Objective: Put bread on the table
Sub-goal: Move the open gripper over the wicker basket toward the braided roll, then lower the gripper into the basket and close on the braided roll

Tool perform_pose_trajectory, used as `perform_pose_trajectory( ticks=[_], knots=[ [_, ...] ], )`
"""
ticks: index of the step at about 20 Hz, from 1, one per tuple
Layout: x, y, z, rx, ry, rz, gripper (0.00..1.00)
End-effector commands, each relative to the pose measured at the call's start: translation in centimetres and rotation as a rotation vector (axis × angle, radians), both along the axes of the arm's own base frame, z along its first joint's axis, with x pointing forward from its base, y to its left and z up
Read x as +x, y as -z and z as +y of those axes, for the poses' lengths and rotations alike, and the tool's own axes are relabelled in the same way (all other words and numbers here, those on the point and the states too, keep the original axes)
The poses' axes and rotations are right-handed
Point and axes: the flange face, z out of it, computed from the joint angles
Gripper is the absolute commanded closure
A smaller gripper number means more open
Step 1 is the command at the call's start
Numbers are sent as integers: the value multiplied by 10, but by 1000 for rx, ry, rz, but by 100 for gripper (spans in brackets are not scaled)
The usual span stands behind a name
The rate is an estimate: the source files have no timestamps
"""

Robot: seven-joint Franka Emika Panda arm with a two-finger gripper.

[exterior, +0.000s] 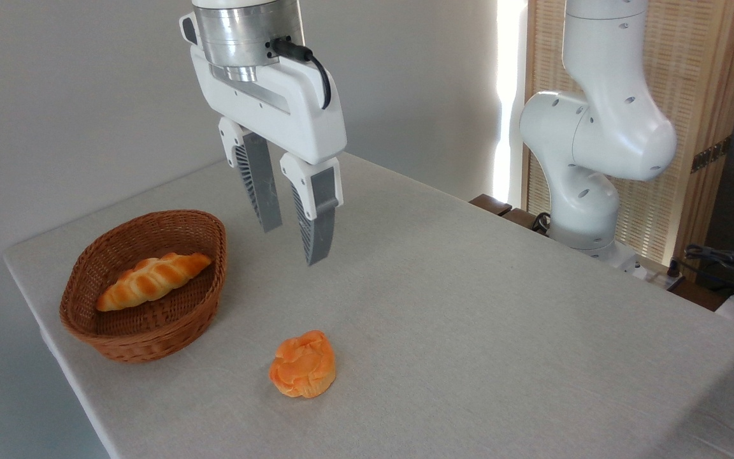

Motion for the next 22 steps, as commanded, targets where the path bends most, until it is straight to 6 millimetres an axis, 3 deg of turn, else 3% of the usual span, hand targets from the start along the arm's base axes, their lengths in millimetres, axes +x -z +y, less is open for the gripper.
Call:
perform_pose_trajectory(
  ticks=[1, 7, 12, 14, 18, 22],
  knots=[
    [10, -6, -26, -83, 33, -50, 0],
    [39, 20, -132, -141, 103, -165, 0],
    [57, 74, -223, -234, 65, -193, 0],
    [59, 98, -250, -268, 44, -187, 0],
    [52, 115, -266, -269, 66, -162, 0],
    [48, 144, -281, -192, 133, -145, 0]
  ],
)
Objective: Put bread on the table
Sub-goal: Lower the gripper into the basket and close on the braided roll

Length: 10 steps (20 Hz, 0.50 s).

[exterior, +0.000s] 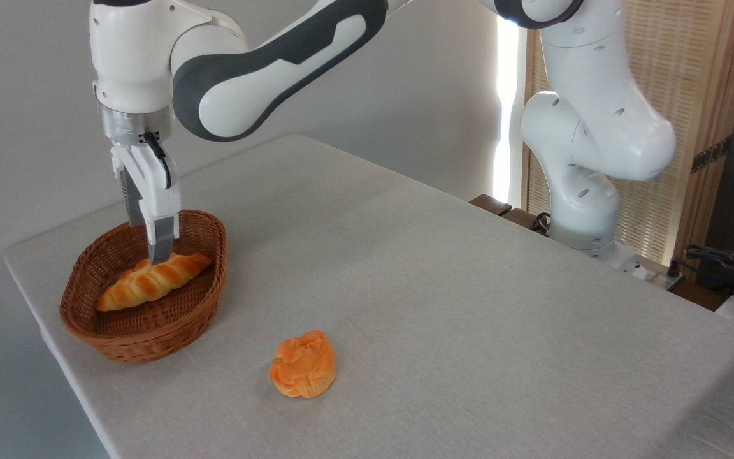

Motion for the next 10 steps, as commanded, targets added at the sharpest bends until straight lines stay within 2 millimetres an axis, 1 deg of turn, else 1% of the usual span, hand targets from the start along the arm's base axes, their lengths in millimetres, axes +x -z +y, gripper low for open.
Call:
perform_pose_trajectory(
  ticks=[1, 2, 3, 4, 7, 9, 10],
  knots=[
    [-3, 23, -9, 72, 32, -6, 0],
    [-2, 33, -12, 77, 39, 8, 0],
    [-3, 39, -19, 80, 56, 8, 0],
    [-3, 38, -23, 74, 56, -13, 0],
    [4, 51, -29, 35, -12, -26, 0],
    [4, 63, -42, 5, -18, -31, 0],
    [5, 67, -45, 14, -7, -43, 0]
  ],
)
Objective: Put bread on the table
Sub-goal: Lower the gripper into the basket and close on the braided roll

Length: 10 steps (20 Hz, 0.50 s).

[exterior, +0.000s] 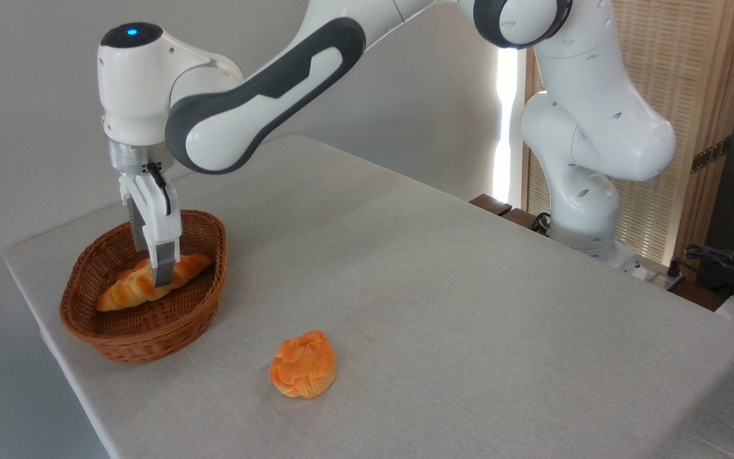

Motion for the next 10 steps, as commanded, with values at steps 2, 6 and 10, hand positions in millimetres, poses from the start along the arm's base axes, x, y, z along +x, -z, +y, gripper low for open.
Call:
perform_pose_trajectory(
  ticks=[2, 6, 10],
  knots=[
    [-3, 24, -17, 46, 34, -43, 0],
    [-6, 30, -19, 68, 39, -44, 18],
    [-5, 30, -18, 69, 39, -45, 73]
  ],
)
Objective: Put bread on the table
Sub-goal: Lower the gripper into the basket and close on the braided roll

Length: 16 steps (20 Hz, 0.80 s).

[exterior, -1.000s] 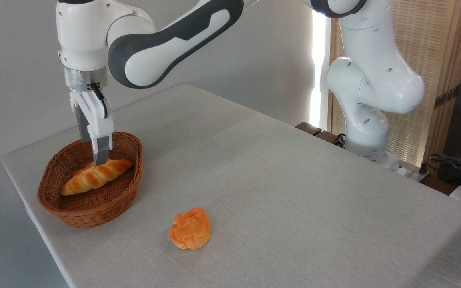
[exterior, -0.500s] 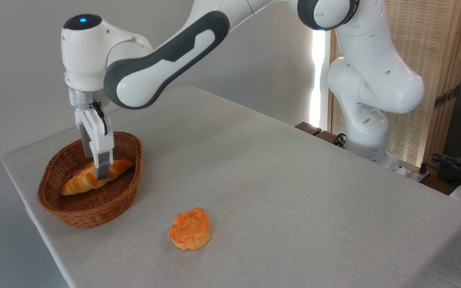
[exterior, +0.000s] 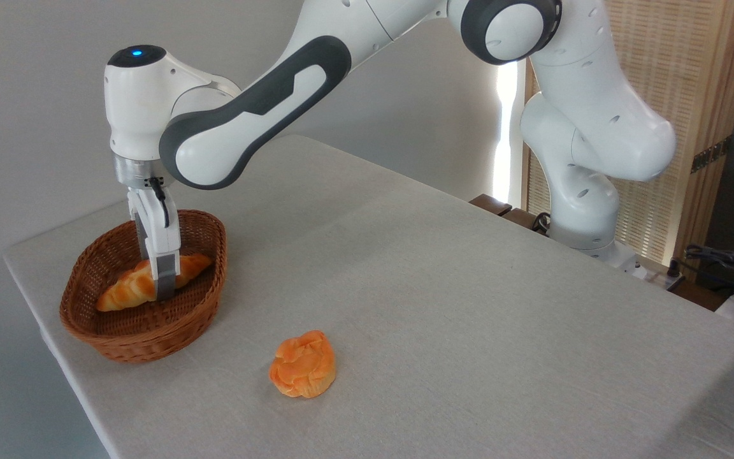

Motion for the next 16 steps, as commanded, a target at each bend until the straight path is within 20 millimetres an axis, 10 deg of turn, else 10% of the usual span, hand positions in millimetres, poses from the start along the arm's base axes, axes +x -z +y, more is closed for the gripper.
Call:
perform_pose_trajectory(
  ticks=[1, 16],
  knots=[
    [-1, 0, 0, 4, -13, -20, 77],
    [9, -32, 14, -47, -76, -31, 76]
  ],
)
